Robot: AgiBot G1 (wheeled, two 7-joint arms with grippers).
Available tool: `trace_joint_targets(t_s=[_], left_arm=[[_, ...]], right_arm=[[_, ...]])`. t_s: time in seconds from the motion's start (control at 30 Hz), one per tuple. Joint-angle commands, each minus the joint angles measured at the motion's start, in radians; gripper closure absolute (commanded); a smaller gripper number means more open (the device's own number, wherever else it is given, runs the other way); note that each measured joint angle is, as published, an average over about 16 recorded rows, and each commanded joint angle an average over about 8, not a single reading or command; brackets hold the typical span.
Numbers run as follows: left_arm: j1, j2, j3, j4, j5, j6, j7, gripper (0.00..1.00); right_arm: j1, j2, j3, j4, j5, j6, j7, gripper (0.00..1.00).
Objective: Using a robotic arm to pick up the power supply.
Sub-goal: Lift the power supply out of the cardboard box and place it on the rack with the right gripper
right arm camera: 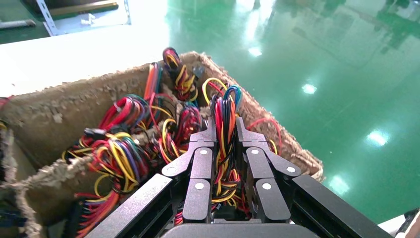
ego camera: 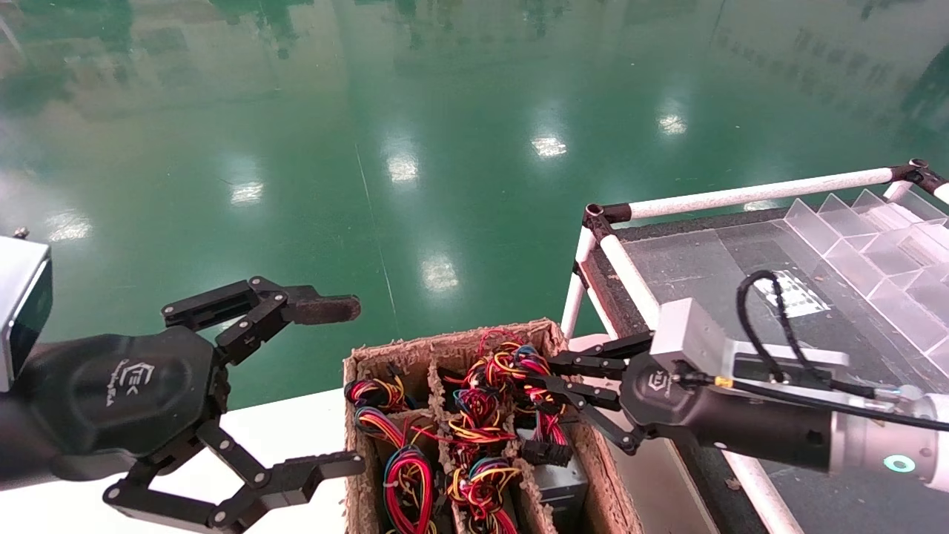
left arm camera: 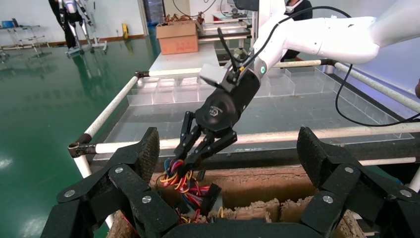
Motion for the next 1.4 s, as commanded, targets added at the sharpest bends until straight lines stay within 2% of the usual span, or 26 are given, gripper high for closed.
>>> trace_joint_targets(t_s=[0.03,0.4,0.77,1.07,1.4], left_arm=[[0.000,0.000,0.000,0.000,0.000,0.000,0.000,0.00],[0.000,0.000,0.000,0.000,0.000,0.000,0.000,0.00],[0.000,0.000,0.000,0.000,0.000,0.000,0.000,0.00],[0.000,0.000,0.000,0.000,0.000,0.000,0.000,0.00],[0.000,0.000,0.000,0.000,0.000,0.000,0.000,0.00]], right_arm=[[0.001,0.008,0.008,0.006,0.013,-0.006,0.002,1.00],[0.058,0.044,0.075,-0.026,0.111,-0.045,-0.006,1.00],[0.234,0.048,0.121,-0.118,0.143,-0.087,-0.048,1.00],[0.431,-0.027,0.097,-0.324,0.059,-0.073,-0.149,1.00],[0.623,-0.121,0.045,-0.653,-0.089,0.020,-0.340,1.00]])
